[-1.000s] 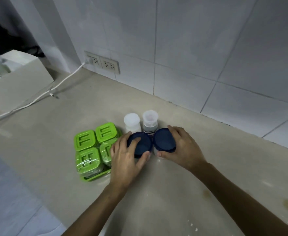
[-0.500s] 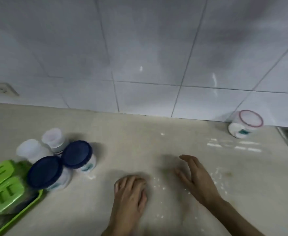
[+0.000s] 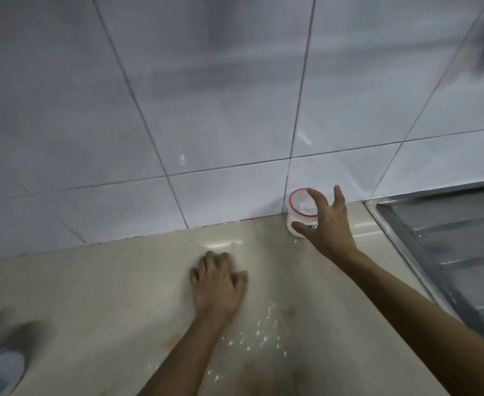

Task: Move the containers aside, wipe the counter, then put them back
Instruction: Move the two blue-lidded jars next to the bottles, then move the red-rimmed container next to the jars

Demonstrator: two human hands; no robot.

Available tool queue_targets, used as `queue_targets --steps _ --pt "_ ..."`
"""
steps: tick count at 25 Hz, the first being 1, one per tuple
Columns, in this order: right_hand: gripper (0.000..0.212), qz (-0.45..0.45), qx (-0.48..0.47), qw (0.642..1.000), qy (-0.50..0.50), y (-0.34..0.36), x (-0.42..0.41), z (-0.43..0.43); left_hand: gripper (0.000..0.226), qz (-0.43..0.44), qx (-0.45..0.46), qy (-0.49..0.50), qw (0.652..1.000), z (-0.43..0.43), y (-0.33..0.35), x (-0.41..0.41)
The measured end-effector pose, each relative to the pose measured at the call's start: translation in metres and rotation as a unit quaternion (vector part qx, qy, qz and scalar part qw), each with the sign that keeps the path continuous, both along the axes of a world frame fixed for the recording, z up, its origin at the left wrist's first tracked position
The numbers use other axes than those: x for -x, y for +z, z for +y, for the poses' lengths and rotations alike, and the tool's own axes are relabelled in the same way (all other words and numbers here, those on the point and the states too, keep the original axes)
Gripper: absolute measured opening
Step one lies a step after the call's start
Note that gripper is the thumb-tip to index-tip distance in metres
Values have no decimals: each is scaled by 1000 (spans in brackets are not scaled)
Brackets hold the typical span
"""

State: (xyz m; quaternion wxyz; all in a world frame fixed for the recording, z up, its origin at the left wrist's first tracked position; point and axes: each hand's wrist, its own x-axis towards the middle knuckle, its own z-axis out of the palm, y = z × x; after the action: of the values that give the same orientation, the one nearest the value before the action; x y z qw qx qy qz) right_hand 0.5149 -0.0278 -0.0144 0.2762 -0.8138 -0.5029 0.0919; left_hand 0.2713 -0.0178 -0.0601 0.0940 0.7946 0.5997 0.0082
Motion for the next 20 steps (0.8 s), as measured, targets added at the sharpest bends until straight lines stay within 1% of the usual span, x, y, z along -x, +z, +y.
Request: queue_targets --steps 2,3,5,8,10,13,15,16,18,20 --pt "78 53 8 998 45 -17 19 14 54 26 -10 23 999 -9 -10 24" --pt "75 66 -7 997 50 -18 18 17 54 27 -18 21 999 -9 -9 25" --pt "70 77 -30 992 95 -16 50 31 54 15 -30 57 998 -16 -6 60" --pt "67 74 -63 993 64 -13 34 29 54 8 -41 19 999 -5 -1 45" --pt "67 60 -59 994 68 -11 33 17 51 -11 -23 -12 1000 6 5 35" --pt "67 55 -74 990 109 -1 54 -7 38 -87 0 -43 995 7 17 40" --pt "66 76 -56 978 184 12 119 -24 32 -130 -16 -25 991 -20 24 104" --pt "66 87 -51 971 216 16 153 -33 31 -137 -35 -21 990 -40 24 139" --pt "64 112 -52 956 268 17 220 -50 29 -124 -57 0 991 -82 21 209" --pt "62 161 -51 937 307 15 284 -65 27 -108 -51 45 992 -115 21 271"
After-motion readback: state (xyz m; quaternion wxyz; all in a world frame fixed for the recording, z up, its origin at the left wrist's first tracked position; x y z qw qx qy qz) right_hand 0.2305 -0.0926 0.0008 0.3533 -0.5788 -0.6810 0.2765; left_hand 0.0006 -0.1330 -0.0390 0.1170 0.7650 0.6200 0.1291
